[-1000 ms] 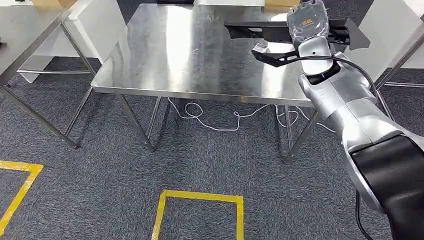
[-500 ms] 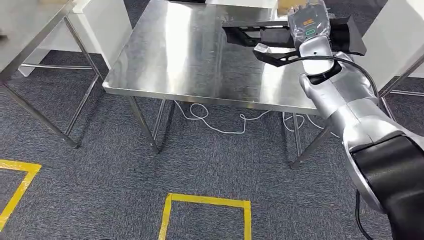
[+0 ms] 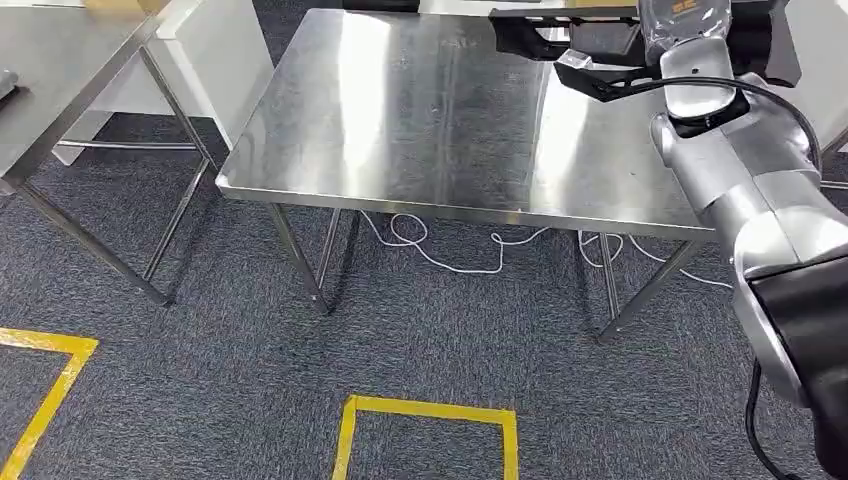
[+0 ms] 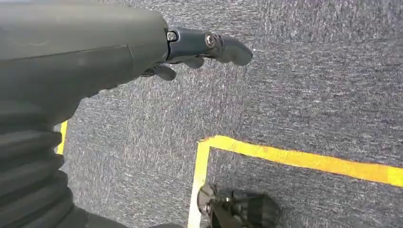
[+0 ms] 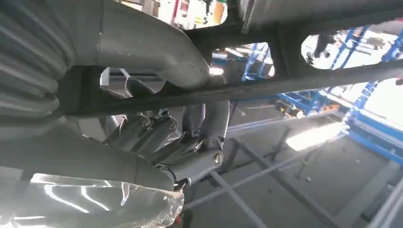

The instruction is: Take the parts from the cabinet and place them on the table.

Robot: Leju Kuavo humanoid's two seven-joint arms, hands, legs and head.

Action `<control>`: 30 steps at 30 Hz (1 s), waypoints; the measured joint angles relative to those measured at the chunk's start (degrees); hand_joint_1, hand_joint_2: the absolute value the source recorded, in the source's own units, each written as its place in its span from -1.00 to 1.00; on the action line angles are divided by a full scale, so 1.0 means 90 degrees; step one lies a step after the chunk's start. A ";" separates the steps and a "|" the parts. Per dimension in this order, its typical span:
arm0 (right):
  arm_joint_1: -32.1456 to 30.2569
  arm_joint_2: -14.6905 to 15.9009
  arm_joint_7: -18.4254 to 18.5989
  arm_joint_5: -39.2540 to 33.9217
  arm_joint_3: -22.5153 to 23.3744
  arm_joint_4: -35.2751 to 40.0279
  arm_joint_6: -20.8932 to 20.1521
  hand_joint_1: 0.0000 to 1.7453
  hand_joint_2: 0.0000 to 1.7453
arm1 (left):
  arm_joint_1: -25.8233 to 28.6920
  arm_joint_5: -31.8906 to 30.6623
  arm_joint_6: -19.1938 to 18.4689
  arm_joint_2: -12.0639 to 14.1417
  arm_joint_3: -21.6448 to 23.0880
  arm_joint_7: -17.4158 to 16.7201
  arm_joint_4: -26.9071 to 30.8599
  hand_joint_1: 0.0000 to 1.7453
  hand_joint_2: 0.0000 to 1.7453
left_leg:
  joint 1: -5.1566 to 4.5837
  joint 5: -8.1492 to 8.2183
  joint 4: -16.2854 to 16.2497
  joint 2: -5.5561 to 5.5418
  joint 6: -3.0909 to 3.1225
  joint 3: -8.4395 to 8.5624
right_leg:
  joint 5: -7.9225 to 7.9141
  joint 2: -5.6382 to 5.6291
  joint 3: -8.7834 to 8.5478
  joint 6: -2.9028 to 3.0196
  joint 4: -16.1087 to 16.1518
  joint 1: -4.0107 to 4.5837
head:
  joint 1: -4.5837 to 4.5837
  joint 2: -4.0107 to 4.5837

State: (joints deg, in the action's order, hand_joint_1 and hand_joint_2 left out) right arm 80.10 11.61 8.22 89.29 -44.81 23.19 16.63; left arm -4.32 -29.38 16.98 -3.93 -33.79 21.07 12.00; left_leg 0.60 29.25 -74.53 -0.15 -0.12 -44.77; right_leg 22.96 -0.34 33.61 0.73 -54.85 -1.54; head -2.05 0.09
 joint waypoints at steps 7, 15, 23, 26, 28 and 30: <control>0.0046 0.0167 -0.0010 0.0053 0.0056 -0.0027 -0.0039 1.00 1.00 | -0.0100 -0.0146 0.0070 -0.0027 0.0007 -0.0068 0.0002 -1.00 1.00 | 0.0048 -0.0757 0.1866 -0.0006 0.0012 0.0946 | 0.0120 -0.0037 -0.0050 -0.0308 -0.0057 -0.0034 | -0.0014 0.0000; 0.0077 0.0330 -0.0044 0.0063 0.0104 -0.0036 -0.0053 1.00 1.00 | -0.0119 -0.0201 0.0090 -0.0053 0.0029 -0.0124 0.0002 -1.00 1.00 | -0.0120 -0.0829 0.1940 -0.0090 0.0236 0.0939 | 0.0103 0.0049 -0.0069 -0.0357 0.0012 -0.0050 | 0.0017 0.0000; 0.0079 0.0374 -0.0049 0.0063 0.0146 -0.0036 -0.0073 1.00 1.00 | -0.0119 -0.0245 0.0109 -0.0068 0.0036 -0.0136 0.0002 -1.00 1.00 | -0.0158 -0.0843 0.1940 -0.0096 0.0300 0.0927 | 0.0059 0.0055 -0.0075 -0.0427 0.0064 -0.0079 | 0.0019 0.0000; 0.0082 0.0386 -0.0049 0.0063 0.0165 -0.0036 -0.0109 1.00 1.00 | -0.0119 -0.0269 0.0109 -0.0068 0.0044 -0.0136 0.0002 -1.00 1.00 | -0.0159 -0.0848 0.1940 -0.0091 0.0308 0.0928 | 0.0049 0.0053 -0.0072 -0.0446 0.0066 -0.0078 | 0.0017 0.0000; 0.0081 0.0413 -0.0058 0.0063 0.0170 -0.0036 -0.0129 1.00 1.00 | -0.0119 -0.0274 0.0109 -0.0068 0.0053 -0.0158 0.0002 -1.00 1.00 | -0.0157 -0.0856 0.1940 -0.0089 0.0319 0.0928 | 0.0044 0.0053 -0.0070 -0.0454 0.0065 -0.0076 | 0.0017 0.0000; 0.0076 0.0442 -0.0061 0.0061 0.0175 -0.0036 -0.0129 1.00 1.00 | -0.0116 -0.0279 0.0109 -0.0068 0.0054 -0.0172 0.0002 -1.00 1.00 | -0.0152 -0.0859 0.1941 -0.0089 0.0321 0.0928 | 0.0042 0.0053 -0.0069 -0.0456 0.0063 -0.0073 | 0.0017 0.0000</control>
State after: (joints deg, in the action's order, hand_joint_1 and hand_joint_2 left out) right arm 80.78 15.58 7.67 89.83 -43.23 22.86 15.47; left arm -5.37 -31.89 17.97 -4.55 -33.31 19.52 12.02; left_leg -0.77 21.52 -57.06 -0.95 2.76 -36.42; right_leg 23.34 0.13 32.99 -3.37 -54.28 -2.20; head -1.90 0.09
